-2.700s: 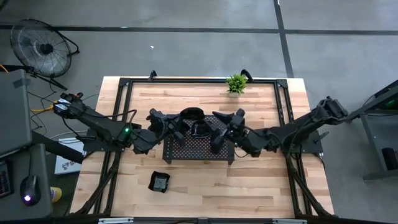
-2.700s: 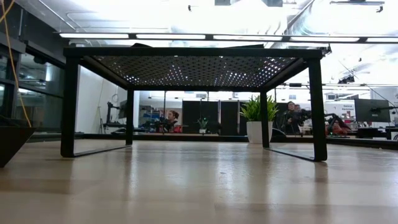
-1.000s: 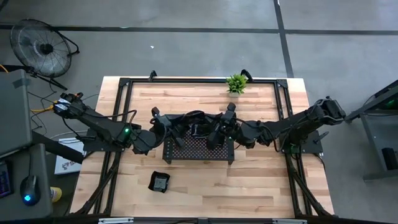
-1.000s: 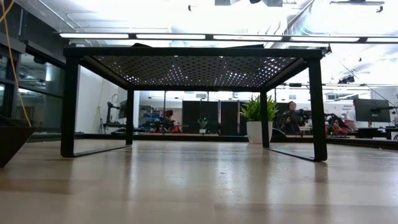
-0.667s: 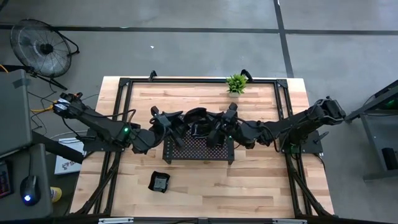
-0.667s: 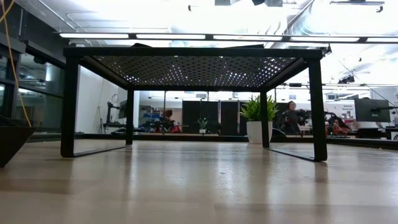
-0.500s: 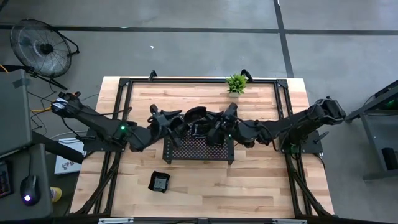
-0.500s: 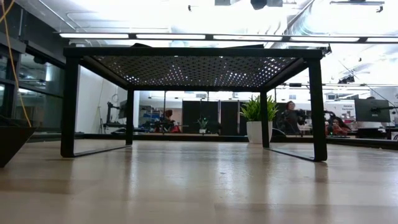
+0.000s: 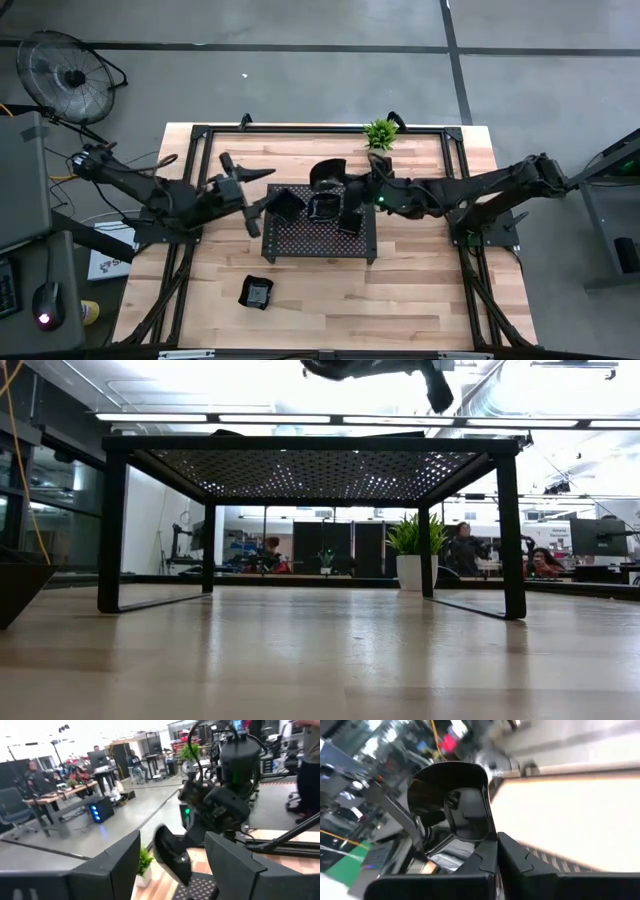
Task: Pick & Place Mini shaped plates
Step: Stack the leaf shaped plate on top of the leaf shaped plates on the shelf
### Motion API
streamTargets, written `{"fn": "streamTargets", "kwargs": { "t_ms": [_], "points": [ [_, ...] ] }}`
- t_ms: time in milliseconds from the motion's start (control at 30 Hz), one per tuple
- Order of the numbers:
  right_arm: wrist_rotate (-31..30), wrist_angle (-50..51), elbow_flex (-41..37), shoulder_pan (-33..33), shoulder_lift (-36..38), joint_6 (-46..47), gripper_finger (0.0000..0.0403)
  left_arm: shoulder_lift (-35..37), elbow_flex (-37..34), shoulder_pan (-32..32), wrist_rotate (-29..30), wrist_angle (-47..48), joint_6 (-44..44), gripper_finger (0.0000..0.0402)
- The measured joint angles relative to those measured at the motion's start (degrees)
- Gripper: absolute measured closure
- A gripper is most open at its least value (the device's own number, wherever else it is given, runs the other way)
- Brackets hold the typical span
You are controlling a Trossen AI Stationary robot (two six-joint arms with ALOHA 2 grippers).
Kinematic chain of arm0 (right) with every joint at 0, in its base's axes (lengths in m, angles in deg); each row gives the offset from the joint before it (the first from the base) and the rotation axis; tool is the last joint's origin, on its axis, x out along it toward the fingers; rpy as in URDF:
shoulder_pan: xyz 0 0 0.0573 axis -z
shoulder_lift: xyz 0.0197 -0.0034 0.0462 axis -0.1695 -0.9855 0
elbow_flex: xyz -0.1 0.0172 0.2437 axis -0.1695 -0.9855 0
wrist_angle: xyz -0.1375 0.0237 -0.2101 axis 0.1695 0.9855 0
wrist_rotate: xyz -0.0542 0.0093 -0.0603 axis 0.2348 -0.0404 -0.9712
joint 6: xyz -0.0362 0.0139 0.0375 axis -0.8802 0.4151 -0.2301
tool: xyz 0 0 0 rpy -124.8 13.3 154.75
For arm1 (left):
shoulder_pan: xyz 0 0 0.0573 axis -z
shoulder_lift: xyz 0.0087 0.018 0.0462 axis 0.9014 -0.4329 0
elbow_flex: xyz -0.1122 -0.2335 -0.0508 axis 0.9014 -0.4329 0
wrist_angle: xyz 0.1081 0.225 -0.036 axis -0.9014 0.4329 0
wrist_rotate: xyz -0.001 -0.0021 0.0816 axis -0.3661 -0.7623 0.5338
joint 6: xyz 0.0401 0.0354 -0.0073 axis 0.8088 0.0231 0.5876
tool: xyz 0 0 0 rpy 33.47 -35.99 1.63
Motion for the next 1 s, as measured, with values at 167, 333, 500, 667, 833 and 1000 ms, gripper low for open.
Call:
{"fn": "streamTargets", "kwargs": {
  "t_ms": [167,333,500,667,833,1000],
  "points": [
    [5.6,9.1,0.0,0.7,0.1,13.2,0.0403,2.0,0.0,2.6,2.6,0.1,2.8,0.0183],
    [7.9,16.5,0.0,0.2,0.1,24.2,0.0403,1.9,0.0,4.1,2.7,0.2,2.6,0.0183],
    [10.7,17.7,0.0,0.2,0.0,30.0,0.0403,1.5,0.0,4.3,0.7,0.2,2.4,0.0183],
    [12.0,18.8,0.0,0.2,0.0,33.3,0.0403,1.6,0.0,4.3,-2.3,0.5,2.4,0.0183],
    [12.1,20.6,0.0,-0.8,-0.1,37.1,0.0403,2.7,0.0,6.6,-2.3,3.2,2.2,0.0183],
    [11.9,20.5,0.1,-1.9,-1.2,41.0,0.0403,3.8,0.0,9.7,-0.3,4.9,2.5,0.0183]
  ]
}}
